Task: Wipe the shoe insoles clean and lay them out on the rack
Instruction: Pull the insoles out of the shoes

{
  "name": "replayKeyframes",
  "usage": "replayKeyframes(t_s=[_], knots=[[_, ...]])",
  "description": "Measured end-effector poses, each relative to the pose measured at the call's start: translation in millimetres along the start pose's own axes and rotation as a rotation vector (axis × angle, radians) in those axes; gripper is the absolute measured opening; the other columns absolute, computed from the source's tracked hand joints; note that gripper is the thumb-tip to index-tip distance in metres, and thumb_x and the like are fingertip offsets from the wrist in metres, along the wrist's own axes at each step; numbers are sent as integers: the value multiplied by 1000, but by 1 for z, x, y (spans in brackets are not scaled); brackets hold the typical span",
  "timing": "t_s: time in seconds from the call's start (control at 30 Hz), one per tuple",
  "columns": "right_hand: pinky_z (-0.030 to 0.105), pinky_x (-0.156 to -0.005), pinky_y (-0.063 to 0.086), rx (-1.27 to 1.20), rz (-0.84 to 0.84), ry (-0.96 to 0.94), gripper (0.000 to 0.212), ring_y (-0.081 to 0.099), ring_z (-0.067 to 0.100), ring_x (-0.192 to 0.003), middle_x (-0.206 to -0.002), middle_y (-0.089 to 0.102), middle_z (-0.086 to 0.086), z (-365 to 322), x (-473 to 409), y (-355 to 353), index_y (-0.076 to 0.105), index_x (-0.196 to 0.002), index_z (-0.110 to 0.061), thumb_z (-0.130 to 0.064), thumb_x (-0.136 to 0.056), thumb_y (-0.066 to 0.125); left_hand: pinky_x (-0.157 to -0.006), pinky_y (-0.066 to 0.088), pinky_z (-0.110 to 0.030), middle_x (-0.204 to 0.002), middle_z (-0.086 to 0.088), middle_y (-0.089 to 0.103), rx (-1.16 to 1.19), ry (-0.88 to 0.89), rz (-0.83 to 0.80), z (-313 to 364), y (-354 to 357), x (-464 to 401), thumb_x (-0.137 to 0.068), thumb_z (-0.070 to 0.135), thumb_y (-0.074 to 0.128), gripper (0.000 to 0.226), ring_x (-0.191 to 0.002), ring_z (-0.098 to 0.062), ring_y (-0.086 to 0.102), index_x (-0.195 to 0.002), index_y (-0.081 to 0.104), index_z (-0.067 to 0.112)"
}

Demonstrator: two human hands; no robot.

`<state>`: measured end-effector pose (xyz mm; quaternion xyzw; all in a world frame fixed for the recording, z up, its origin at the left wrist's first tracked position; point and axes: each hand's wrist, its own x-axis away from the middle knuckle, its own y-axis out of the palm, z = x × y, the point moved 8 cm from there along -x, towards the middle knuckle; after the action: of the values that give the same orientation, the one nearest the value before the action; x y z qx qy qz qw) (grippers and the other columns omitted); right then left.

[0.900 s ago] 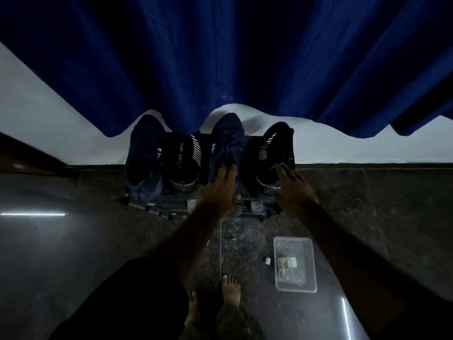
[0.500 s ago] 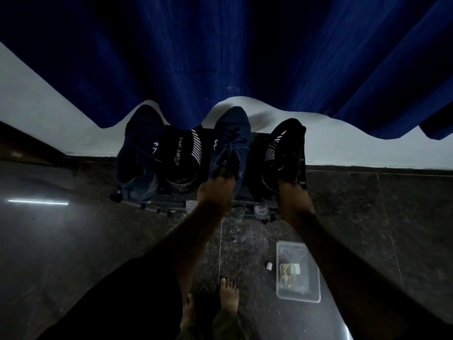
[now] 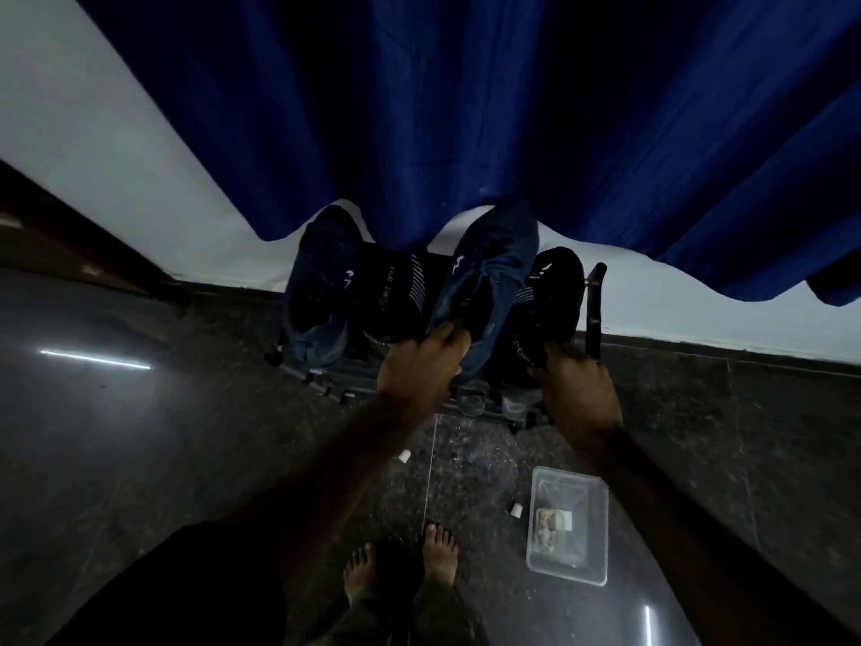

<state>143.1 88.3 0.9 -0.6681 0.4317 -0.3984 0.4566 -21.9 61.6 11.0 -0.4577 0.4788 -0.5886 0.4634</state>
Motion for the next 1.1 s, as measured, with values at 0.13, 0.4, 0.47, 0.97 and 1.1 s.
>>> replayKeyframes(t_s=[0.13, 0.4, 0.47, 0.97, 1.1], knots=[[38, -65, 52, 9, 112, -120, 23, 68, 37, -83, -105, 67, 17, -48, -1, -34, 61, -110, -3, -14, -90, 65, -44, 45, -28, -92, -5, 66, 8, -20, 119, -31, -39, 28, -67, 26, 86, 37, -64, -26, 68, -92, 62, 14], [31, -42, 48, 1, 234, -502, 21, 62, 31, -49, -77, 66, 18, -189, -2, -61, 64, -83, 1, -9, -76, 80, -51, 50, -41, -98, -11, 60, 64, -218, 146, -129, -96, 110, -81, 23, 75, 29, -74, -37, 66, -99, 59, 10], [30, -40, 46, -19, 240, -577, 23, 60, 31, -46, -74, 64, 17, -227, -5, -52, 62, -78, 1, -9, -73, 82, -66, 50, -44, -112, -10, 55, 88, -324, 88, -164, -96, 134, -92, 29, 61, 28, -91, -38, 63, -112, 54, 11], [42, -64, 51, -9, -252, -835, 10, 63, 39, -81, -98, 59, 15, -464, 1, 164, 60, -94, -9, -10, -87, 66, -62, 45, -39, -114, -6, 52, 173, -836, -172, -379, 46, 318, -95, 28, 57, 26, -90, -31, 62, -115, 47, 16], [42, -79, 48, 235, -472, -769, 15, 58, 37, -104, -115, 53, 10, -466, -9, 275, 54, -111, -13, -16, -96, 53, -63, 43, -36, -120, -5, 50, 216, -866, -317, -408, 120, 340, -96, 28, 55, 30, -96, -30, 62, -122, 45, 17]])
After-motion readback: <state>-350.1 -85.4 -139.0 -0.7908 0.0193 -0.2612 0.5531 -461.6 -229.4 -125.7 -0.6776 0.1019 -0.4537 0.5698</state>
